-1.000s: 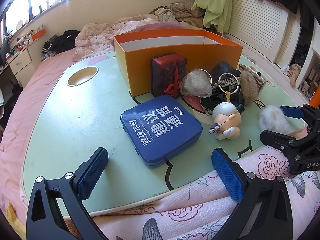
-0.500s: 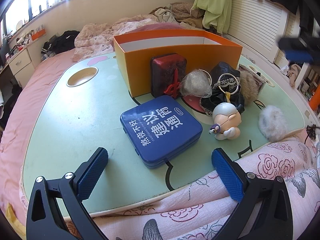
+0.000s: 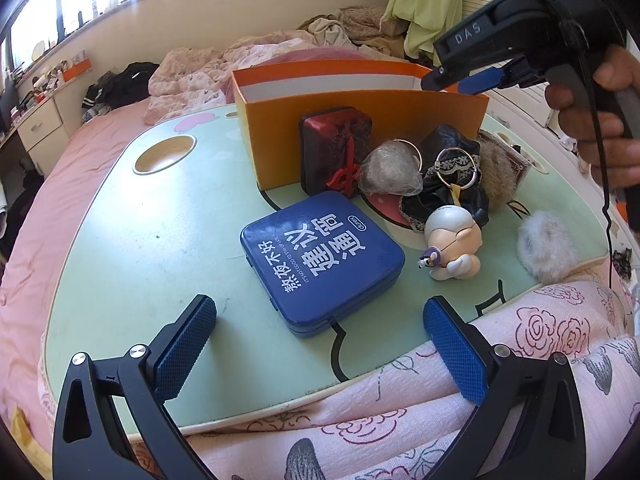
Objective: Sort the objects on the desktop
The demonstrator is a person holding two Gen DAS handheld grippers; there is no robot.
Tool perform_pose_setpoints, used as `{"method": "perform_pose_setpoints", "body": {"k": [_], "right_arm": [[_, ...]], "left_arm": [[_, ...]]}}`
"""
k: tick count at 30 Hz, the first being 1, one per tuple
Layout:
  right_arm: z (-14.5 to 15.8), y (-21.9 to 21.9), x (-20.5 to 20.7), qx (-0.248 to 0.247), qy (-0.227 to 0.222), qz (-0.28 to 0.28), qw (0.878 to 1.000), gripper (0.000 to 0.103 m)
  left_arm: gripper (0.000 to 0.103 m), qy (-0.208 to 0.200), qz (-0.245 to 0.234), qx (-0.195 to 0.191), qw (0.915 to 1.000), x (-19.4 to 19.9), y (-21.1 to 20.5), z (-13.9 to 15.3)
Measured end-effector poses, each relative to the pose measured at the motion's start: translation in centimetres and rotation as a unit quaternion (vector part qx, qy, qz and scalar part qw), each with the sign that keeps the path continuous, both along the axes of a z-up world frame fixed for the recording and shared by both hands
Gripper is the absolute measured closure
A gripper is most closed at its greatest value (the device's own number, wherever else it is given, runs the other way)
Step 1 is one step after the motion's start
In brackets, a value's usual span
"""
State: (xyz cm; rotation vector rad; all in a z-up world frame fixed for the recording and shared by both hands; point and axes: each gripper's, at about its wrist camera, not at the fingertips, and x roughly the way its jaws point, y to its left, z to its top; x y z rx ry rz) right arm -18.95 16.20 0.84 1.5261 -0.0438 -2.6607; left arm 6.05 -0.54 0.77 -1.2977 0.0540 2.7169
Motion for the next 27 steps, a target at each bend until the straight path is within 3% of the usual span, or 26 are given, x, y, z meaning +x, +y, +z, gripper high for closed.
{"method": "perform_pose_setpoints", "body": {"k": [18,20,23,27], "right_arm": [[0.5,-0.2,-0.5,-0.002,-0.029,0.016,0.999,0.056],[1.0,-0.1,-1.4,0.000,-0.055,0.036,0.998,0.056],[2.1,0.1,-3.5,0.033,-0.132,0.099,0.986,0.056],[5.2,2.3,-4.9,-0.007,-0.187,0.121,0.975,0.056]], "left_arm": [[0.000,0.000,-0.001,0.000,1.0000,0.0,0.0,0.0],[0.000,0.000,-0.001,0.000,1.0000,0.0,0.0,-0.1],[0.000,0.001,-0.001,0.000,1.0000,0.1,0.0,-0.1],[0.000,0.000,-0.001,0.000,1.0000,0.0,0.0,0.0]]}}
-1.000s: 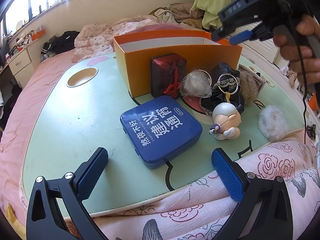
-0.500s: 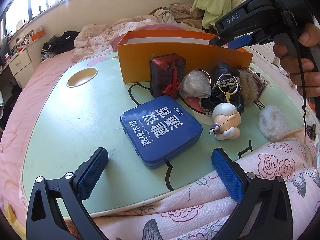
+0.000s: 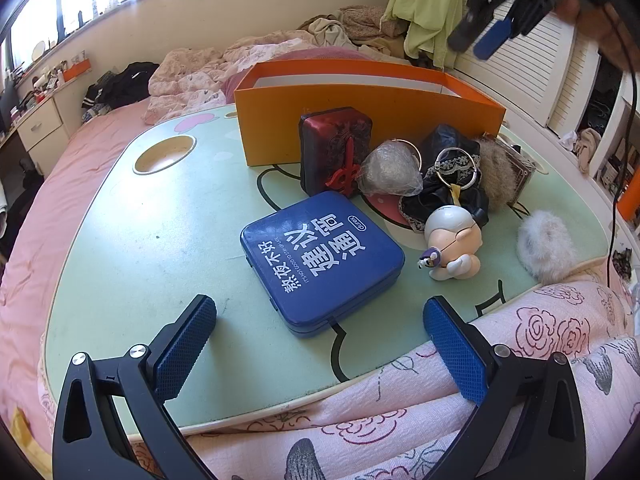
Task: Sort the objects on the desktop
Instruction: 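Reach the right tool into the orange box toward the green toy car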
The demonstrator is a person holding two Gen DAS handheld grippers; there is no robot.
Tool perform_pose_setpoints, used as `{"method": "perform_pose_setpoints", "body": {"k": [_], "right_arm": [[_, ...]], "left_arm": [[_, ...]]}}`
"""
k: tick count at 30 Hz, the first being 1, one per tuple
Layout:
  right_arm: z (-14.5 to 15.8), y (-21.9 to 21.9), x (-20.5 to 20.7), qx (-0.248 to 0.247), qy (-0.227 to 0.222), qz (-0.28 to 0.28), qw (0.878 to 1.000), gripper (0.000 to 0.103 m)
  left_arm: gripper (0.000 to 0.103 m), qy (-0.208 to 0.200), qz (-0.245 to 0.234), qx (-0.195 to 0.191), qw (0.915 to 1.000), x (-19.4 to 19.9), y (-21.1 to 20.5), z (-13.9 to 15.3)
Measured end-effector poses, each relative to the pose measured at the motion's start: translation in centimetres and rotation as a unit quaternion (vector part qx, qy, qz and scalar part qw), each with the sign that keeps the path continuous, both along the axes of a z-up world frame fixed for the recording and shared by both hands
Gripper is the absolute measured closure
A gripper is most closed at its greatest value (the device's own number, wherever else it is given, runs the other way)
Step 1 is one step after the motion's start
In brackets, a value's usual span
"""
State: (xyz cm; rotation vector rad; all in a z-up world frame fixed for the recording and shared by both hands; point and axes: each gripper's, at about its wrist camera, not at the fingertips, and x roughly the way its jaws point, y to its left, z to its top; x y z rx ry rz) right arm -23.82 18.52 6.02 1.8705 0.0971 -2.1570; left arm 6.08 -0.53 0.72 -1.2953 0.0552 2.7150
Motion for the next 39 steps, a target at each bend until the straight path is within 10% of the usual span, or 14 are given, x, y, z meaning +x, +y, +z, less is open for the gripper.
{"method": "perform_pose_setpoints", "body": {"k": [12,24,39], "right_arm": [[1.5,-1.6,1.9,0.111,0.006,0.124,0.986,0.052],[-1.1,-2.7,2.6,0.167,0.015,0.278,0.946,0.052],[-2.9,-3.4,0.3,0.114,-0.038,0.385,0.915,0.052]], "left_arm": [[0.000,0.001,0.000,0.001,1.0000,0.0,0.0,0.0],[0.000,0.003,-0.001,0.001,1.0000,-0.1,0.1,0.0],[0.000,0.045,-0.005,-0.005,0.9990,0.1,0.8,0.7]]}}
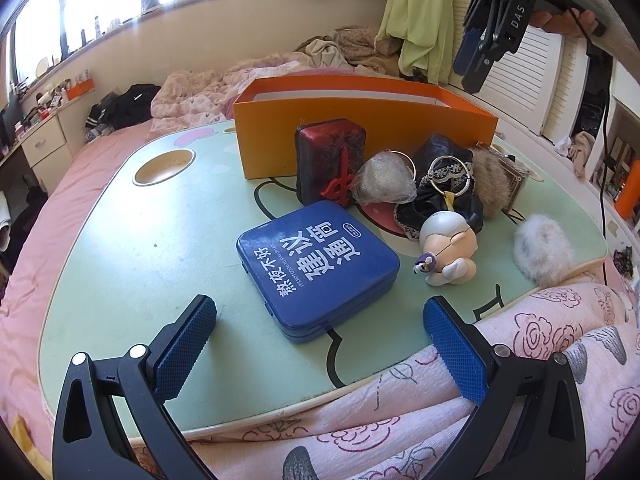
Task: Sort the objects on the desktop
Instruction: 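Reach the right tool into the orange box toward the green toy car, then close the right tool on the green toy car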
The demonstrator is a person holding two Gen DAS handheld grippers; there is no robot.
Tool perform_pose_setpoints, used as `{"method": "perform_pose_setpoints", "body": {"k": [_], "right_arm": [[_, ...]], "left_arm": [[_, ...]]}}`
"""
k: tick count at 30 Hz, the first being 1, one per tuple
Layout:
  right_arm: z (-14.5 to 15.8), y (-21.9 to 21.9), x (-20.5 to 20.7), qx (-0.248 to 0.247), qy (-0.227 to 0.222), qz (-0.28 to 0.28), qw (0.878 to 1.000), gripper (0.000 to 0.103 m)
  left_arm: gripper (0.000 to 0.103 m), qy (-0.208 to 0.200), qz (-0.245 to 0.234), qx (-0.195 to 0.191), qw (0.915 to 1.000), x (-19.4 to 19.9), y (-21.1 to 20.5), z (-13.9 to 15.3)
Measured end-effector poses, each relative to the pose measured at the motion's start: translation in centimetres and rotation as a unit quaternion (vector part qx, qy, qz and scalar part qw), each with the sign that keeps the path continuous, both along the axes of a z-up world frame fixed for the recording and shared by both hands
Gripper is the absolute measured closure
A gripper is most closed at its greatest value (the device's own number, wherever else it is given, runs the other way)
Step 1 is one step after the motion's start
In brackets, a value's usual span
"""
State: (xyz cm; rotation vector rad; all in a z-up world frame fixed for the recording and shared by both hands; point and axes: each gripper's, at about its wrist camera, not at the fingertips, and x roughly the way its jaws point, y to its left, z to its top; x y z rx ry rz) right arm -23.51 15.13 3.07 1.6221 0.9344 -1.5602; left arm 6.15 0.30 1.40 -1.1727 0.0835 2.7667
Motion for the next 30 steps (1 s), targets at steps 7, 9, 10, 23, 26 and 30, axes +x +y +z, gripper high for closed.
{"method": "perform_pose_setpoints", "body": {"k": [7,9,10,23,26,30], "right_arm": [[-2.3,-1.4,-0.3,0.017,-0.037,0.067,0.997,0.057],[-2.9,-1.5,-0.5,0.019,-0.051,0.082,0.995,0.058],[-3.2,-1.6,-0.6,0.019,-0.055,0.087,0.994,0.059],[-9.1,-2.6,-3.5,0.012,-0.158,0.094,0.983,0.070],[-9.0,-2.5,-4.3,0.006,-0.141,0.088,0.986,0.082],[-8.8,-2.3,-5.0,-0.002,-0.133,0.076,0.988,0.085]], "left_arm": [[0.000,-0.007,0.004,0.005,1.0000,-0.6,0.0,-0.1],[0.000,-0.010,0.005,0.005,0.9999,-0.8,0.0,-0.2],[0.000,-0.011,0.005,0.005,0.9999,-0.9,-0.1,-0.2],[0.000,-0.020,0.005,-0.002,0.9998,-2.0,0.4,-0.6],[0.000,-0.021,0.004,-0.002,0.9998,-2.1,0.3,-0.7],[0.000,-0.021,0.002,0.000,0.9998,-2.1,0.0,-0.7]]}}
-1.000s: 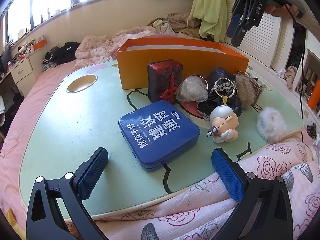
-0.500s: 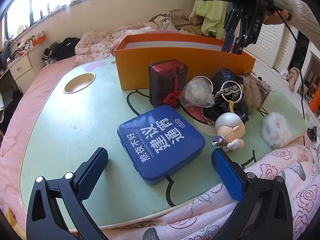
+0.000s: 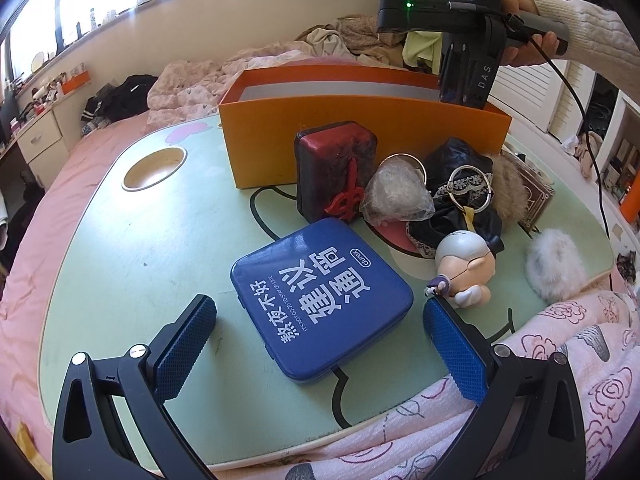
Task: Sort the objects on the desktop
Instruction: 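Close the right tool on the green toy car, then lift the green car out and set it beside the black pouch with the right tool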
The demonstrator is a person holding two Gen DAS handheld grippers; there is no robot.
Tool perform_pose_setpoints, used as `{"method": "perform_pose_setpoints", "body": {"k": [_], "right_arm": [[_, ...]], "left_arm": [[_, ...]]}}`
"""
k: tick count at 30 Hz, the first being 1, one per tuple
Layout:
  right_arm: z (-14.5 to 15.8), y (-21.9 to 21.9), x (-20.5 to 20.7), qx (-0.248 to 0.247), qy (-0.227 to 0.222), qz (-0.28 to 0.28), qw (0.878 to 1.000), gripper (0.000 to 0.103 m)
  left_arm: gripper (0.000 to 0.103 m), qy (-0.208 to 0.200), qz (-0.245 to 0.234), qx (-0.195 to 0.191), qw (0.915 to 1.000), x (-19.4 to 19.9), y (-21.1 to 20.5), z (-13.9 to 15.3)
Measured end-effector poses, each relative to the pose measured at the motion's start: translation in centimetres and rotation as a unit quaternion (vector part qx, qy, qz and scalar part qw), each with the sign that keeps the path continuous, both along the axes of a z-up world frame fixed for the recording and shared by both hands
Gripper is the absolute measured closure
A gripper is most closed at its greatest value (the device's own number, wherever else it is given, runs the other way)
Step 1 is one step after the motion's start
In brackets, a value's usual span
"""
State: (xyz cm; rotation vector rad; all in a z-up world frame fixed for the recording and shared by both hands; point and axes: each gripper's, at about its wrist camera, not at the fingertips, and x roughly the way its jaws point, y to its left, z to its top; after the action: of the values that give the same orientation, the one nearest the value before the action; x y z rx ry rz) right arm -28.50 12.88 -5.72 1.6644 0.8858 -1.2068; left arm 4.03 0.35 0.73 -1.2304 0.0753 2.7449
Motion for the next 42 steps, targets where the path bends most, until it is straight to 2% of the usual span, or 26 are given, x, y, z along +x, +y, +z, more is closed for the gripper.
{"method": "perform_pose_setpoints", "body": {"k": [4,8,11,13,14,17,21,23,26,29,32,34,37,38,40,42], "right_arm": [[1.1,0.3,-0.4,-0.027,0.031,-0.018,0.999,0.085],[4.6,1.9,-2.0,-0.097,0.056,-0.076,0.991,0.085],[8.0,4.2,-2.9,-0.155,0.089,-0.141,0.974,0.085],[10.2,6.1,-2.5,-0.196,0.098,-0.187,0.958,0.085],[11.5,5.6,-0.6,-0.210,0.102,-0.208,0.950,0.085],[12.9,7.5,2.4,-0.245,0.097,-0.267,0.927,0.085],[10.8,7.9,8.9,-0.265,0.047,-0.316,0.910,0.085],[9.4,6.5,12.0,-0.260,0.036,-0.324,0.909,0.085],[6.7,4.8,15.6,-0.236,0.062,-0.336,0.910,0.085],[5.6,3.6,17.4,-0.242,0.080,-0.348,0.902,0.085],[6.0,2.5,18.0,-0.236,0.143,-0.353,0.894,0.084],[6.3,2.4,17.9,-0.224,0.193,-0.372,0.880,0.075],[7.1,3.4,18.3,-0.243,0.264,-0.426,0.831,0.061],[7.3,3.8,18.8,-0.258,0.270,-0.439,0.817,0.058],[7.7,4.6,20.3,-0.287,0.274,-0.462,0.793,0.040],[7.7,5.3,22.7,-0.301,0.294,-0.473,0.774,0.034]], "left_arm": [[0.000,0.000,0.000,0.004,1.0000,0.0,-0.1,0.0],[0.000,0.001,-0.001,0.004,1.0000,0.0,-0.2,0.0],[0.000,0.001,-0.001,0.007,1.0000,0.0,-0.2,0.0],[0.000,0.002,-0.001,0.007,1.0000,0.0,-0.3,0.0],[0.000,0.002,-0.001,0.007,1.0000,0.0,-0.3,0.1],[0.000,0.005,-0.001,0.007,1.0000,0.1,-0.3,0.1],[0.000,0.009,-0.001,0.009,0.9999,0.4,-0.2,0.1],[0.000,0.009,-0.001,0.010,0.9999,0.4,-0.3,0.0],[0.000,0.010,0.002,0.017,0.9998,0.6,-0.4,0.1],[0.000,0.012,0.000,0.019,0.9997,0.9,-0.2,0.2],[0.000,0.012,0.000,0.019,0.9998,0.9,0.0,0.3],[0.000,0.011,0.000,0.020,0.9997,1.0,0.0,0.2],[0.000,0.011,0.002,0.021,0.9997,1.1,-0.2,0.3],[0.000,0.010,0.002,0.020,0.9997,1.2,-0.3,0.3],[0.000,0.008,0.005,0.021,0.9997,1.2,-0.4,0.3],[0.000,0.008,0.006,0.021,0.9997,1.2,-0.4,0.3]]}}
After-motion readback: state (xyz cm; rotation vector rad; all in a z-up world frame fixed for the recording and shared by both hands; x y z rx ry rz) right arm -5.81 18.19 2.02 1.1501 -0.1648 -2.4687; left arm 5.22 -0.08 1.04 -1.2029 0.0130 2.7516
